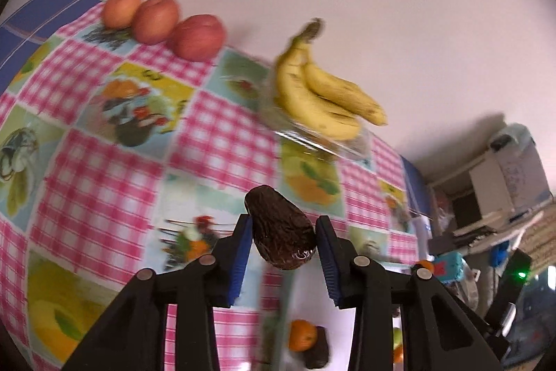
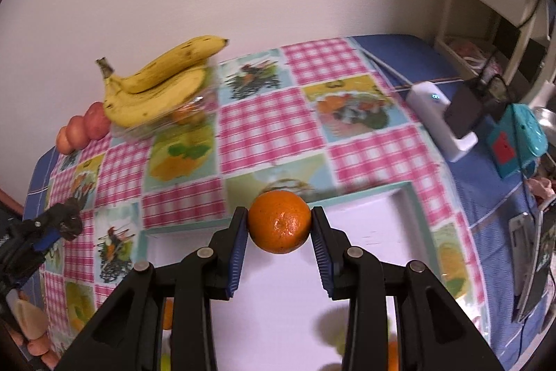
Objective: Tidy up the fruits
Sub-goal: 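Carry the tangerine and the dark brown fruit over the white tray with both tools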
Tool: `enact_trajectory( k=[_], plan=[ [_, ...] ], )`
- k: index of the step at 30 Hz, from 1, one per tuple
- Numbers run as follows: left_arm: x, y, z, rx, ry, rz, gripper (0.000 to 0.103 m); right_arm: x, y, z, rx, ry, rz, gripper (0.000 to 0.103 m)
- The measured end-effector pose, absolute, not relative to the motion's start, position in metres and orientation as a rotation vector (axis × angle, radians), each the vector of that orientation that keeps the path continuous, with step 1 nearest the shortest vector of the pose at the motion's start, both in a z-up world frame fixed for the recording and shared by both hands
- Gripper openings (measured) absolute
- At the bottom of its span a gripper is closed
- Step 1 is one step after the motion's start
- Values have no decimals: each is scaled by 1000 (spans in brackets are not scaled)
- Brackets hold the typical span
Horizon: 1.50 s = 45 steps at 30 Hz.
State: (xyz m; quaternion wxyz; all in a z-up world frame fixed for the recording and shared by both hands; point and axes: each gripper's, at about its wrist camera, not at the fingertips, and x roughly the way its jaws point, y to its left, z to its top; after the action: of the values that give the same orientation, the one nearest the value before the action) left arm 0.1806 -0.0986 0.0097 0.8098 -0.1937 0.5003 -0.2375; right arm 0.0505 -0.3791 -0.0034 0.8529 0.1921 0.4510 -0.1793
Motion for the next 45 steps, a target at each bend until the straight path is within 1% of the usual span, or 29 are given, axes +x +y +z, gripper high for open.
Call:
enact_trajectory(
  k=[8,22,33,45],
  plan=[
    [161,-146,15,-344,1095,-592,40,41,-398,-8,417,966,-393,38],
    [146,-193,-24,-210,1209,-600,40,45,-400,-46,452,1057,-363,38],
    [142,-207,-59,-137,1263,-575,40,49,-400,-71,483,1094,-360,38],
    [144,-206,-63,-161,1259,-581,40,50,-398,-76,480,1091,-369,38]
  ],
)
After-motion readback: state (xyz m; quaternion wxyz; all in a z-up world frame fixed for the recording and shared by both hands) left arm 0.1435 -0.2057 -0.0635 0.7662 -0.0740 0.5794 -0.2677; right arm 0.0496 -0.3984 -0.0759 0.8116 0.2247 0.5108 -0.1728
